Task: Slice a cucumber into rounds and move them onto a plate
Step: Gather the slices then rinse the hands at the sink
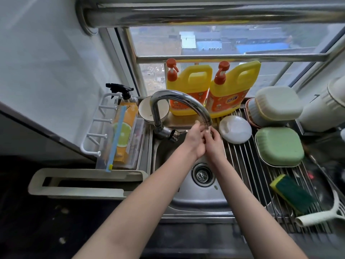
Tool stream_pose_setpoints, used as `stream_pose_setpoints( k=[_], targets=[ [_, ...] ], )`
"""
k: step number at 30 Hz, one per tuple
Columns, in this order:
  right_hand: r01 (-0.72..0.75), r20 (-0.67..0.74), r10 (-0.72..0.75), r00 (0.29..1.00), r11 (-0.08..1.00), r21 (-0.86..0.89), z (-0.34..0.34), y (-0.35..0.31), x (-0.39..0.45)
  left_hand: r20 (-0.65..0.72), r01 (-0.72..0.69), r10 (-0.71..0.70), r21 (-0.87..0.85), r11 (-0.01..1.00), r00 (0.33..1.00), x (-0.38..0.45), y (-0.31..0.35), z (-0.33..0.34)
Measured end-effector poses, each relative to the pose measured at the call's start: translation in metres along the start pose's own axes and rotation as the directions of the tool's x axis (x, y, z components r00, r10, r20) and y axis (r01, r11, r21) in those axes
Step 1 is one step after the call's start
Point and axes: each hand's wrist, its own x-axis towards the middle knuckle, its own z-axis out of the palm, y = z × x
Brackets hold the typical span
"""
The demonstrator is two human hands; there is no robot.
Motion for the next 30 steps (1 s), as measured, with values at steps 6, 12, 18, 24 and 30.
stream_pose_setpoints(
  k=[6, 12, 18, 24, 30],
  targets=[
    [-0.154, 0.041, 0.148, 0.988, 0.957, 0.246, 0.006, 0.003, 0.006, -0.224, 0.101, -0.085, 0.063, 0.993, 0.971, 0.006, -0.003, -0.035],
    [-0.268, 0.084, 0.26, 0.962, 0.959, 0.09, 0.011, -0.011, 0.003, -0.279, 0.145, -0.217, -0.256, 0.956, 0.936, 0.023, 0.017, -0.074],
    [-0.307, 0.044, 0.315, 0.948, 0.943, -0.13, 0.013, -0.01, 0.004, -0.174, 0.24, -0.297, -0.288, 0.927, 0.939, 0.037, 0.024, -0.051],
    [-0.312, 0.006, 0.326, 0.945, 0.911, -0.27, 0.016, -0.014, 0.009, -0.246, 0.111, -0.317, -0.603, 0.79, 0.916, 0.031, 0.062, -0.04],
    [-0.344, 0.241, 0.329, 0.913, 0.939, 0.018, 0.019, -0.015, 0.005, -0.094, 0.125, -0.197, -0.497, 0.858, 0.976, 0.017, 0.044, -0.054]
  ],
)
